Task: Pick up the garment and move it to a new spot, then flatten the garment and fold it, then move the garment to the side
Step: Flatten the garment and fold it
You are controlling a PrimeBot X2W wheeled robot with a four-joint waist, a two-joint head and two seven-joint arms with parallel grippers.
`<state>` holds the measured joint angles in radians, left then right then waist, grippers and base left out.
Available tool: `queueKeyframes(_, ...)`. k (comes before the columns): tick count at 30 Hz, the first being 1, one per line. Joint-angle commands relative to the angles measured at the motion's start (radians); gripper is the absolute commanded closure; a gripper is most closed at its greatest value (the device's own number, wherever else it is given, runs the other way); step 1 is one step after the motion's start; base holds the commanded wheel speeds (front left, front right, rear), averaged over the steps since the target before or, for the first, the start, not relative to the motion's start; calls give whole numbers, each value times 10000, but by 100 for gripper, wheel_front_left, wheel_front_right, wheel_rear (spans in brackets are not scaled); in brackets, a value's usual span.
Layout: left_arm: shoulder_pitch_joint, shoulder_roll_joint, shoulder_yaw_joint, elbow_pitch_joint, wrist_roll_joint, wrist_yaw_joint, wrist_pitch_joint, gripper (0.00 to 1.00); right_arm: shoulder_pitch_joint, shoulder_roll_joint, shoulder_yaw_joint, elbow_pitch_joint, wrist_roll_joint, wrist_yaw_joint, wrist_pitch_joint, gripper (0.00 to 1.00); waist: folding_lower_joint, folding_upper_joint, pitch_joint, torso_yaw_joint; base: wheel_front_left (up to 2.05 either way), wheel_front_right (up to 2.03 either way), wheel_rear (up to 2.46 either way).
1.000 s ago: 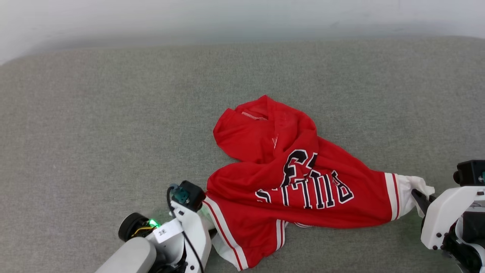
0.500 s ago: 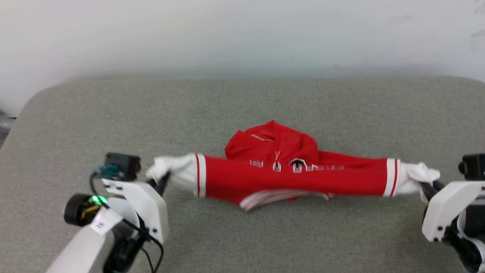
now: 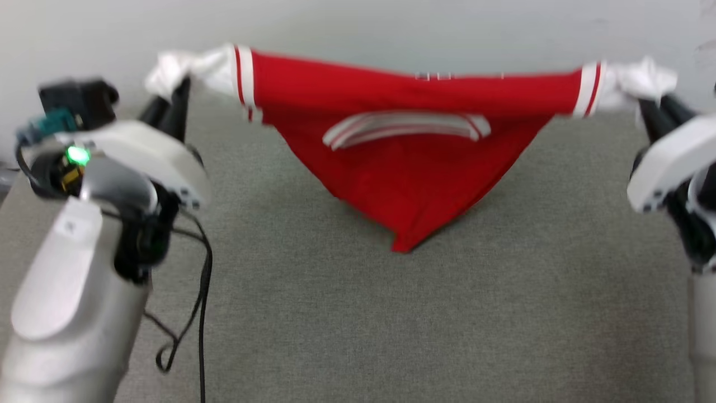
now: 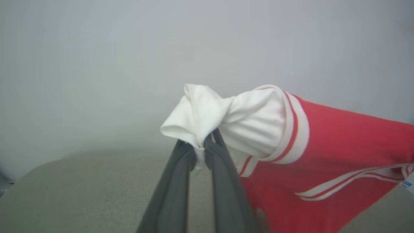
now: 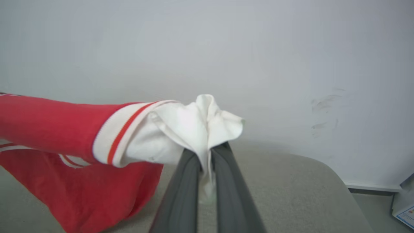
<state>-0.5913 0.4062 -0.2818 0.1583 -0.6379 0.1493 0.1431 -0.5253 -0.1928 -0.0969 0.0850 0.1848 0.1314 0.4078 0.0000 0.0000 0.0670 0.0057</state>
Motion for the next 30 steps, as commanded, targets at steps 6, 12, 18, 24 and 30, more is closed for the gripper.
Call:
queueKeyframes(6, -2803, -252, 109, 1450, 310, -262, -574, 100, -2871, -272, 269, 1118, 151, -14, -450, 100, 0, 0, 1108, -73, 0, 0, 0)
queueKeyframes(12, -5332, -408, 159, 2749, 621, -416, -1018, 100, -5423, -604, 478, 2389, 505, -14, -1071, 100, 0, 0, 2304, -106, 0, 0, 0)
queueKeyframes(18, -7292, -340, 203, 3779, 878, -515, -1373, 100, -7497, -710, 775, 3762, 437, -14, -1907, 100, 0, 0, 3415, -233, 0, 0, 0)
queueKeyframes(24, -8234, -415, 100, 4624, 945, -688, -1431, 100, -8664, -612, 1191, 5005, 370, -14, -2474, 100, 0, 0, 4137, -291, 0, 0, 0)
queueKeyframes(30, -8509, -662, -145, 5851, 898, -945, -1403, 100, -9315, -355, 1586, 6761, 530, -14, -3100, 100, 0, 0, 4636, -347, 0, 0, 0)
